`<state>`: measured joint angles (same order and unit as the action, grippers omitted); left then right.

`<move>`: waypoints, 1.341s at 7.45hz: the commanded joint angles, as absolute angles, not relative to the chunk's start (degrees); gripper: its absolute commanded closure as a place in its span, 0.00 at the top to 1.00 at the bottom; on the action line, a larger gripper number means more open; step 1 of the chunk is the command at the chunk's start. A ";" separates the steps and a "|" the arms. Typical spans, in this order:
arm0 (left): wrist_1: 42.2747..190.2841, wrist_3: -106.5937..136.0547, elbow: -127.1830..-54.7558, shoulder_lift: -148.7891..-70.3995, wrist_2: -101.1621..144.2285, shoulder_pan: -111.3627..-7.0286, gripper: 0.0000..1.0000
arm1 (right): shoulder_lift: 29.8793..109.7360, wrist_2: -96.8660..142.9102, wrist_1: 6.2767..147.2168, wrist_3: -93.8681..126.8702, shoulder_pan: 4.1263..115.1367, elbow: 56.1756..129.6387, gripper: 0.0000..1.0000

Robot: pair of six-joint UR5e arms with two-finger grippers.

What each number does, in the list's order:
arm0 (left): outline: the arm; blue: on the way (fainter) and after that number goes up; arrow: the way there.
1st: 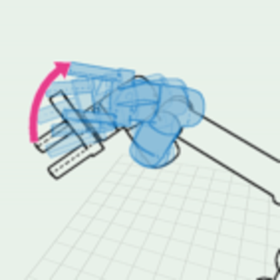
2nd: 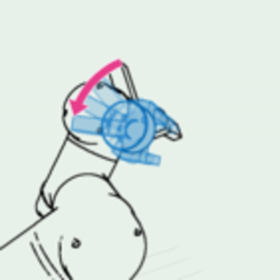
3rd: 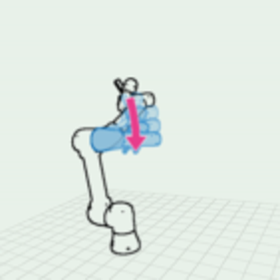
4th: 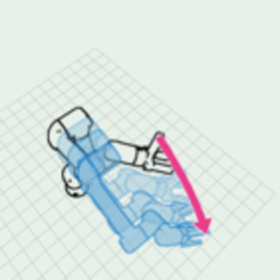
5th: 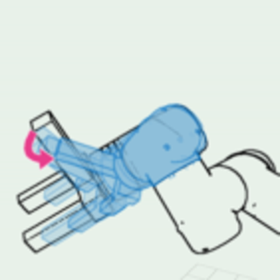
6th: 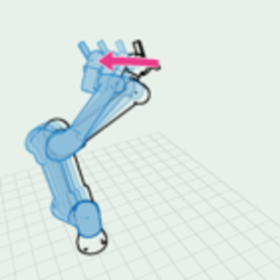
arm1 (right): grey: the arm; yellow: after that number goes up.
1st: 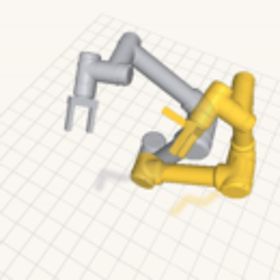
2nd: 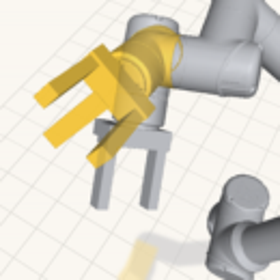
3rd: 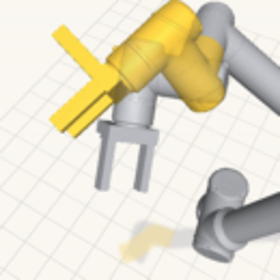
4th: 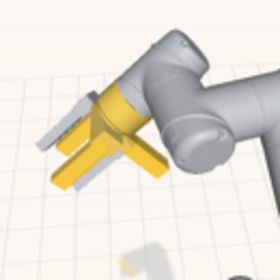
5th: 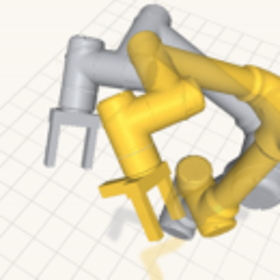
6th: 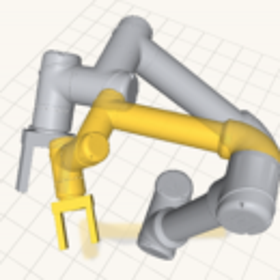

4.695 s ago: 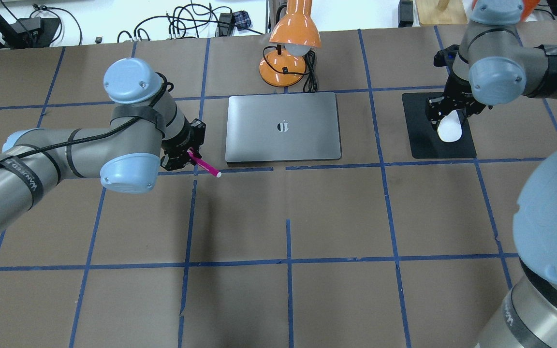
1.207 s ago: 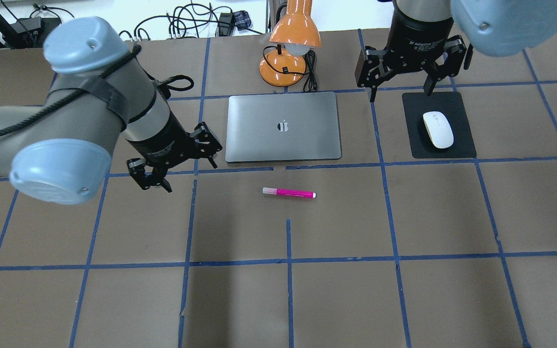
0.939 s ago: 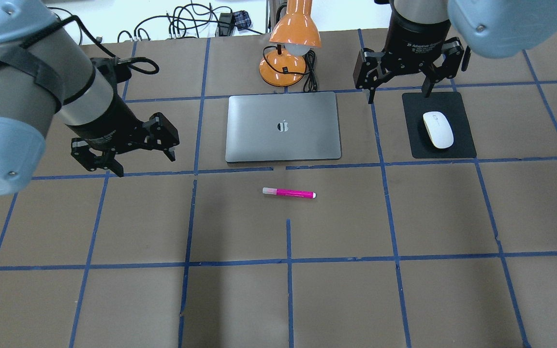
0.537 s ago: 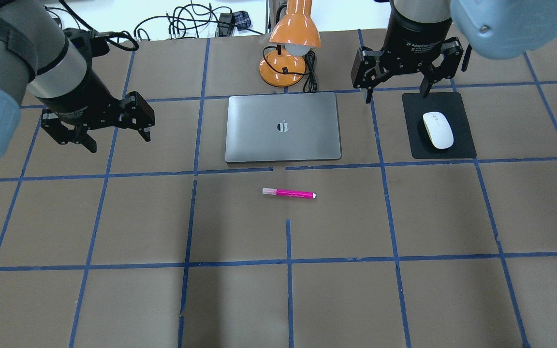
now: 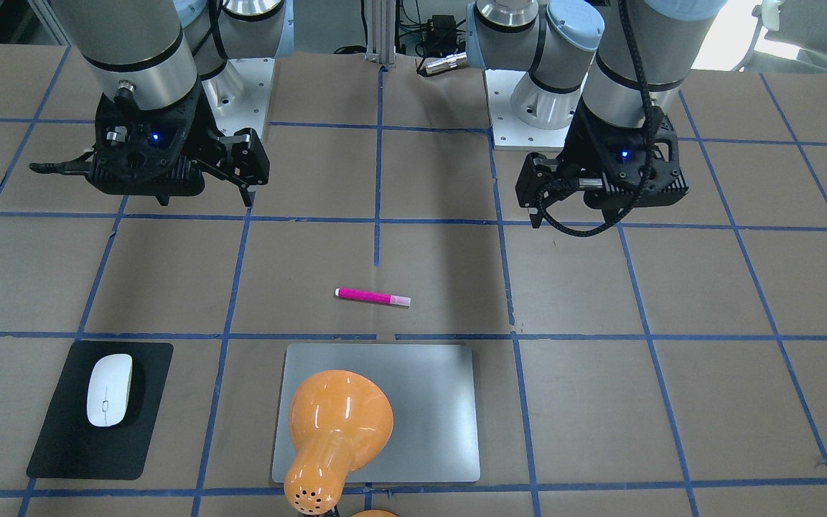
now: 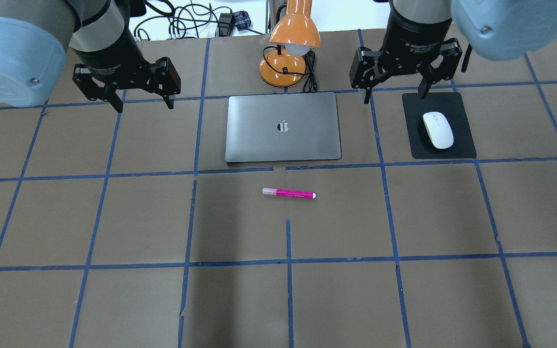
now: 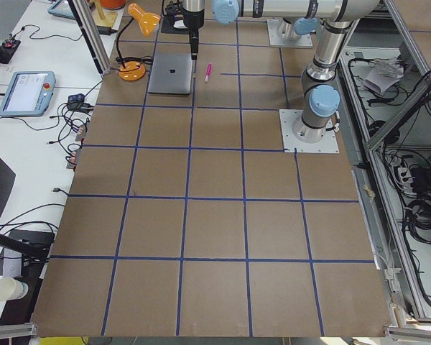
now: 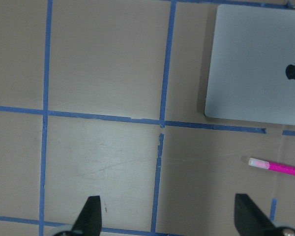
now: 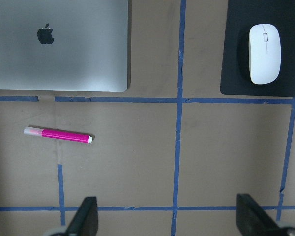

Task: Place pen and mouse around notebook

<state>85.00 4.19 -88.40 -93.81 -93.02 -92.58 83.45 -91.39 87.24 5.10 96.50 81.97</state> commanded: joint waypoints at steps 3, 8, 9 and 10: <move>82.44 2.99 -91.76 -90.70 -92.99 -92.29 1.00 | 83.32 -91.32 87.54 5.27 96.33 82.00 1.00; 84.64 3.78 -90.35 -90.62 -91.23 -91.32 1.00 | 83.41 -91.75 87.63 5.71 96.15 81.91 1.00; 84.64 3.78 -90.35 -90.62 -91.32 -91.32 1.00 | 83.50 -91.32 87.54 5.80 96.15 81.91 1.00; 84.64 3.78 -90.44 -90.62 -91.32 -91.41 1.00 | 83.41 -91.32 87.63 5.54 96.15 81.83 1.00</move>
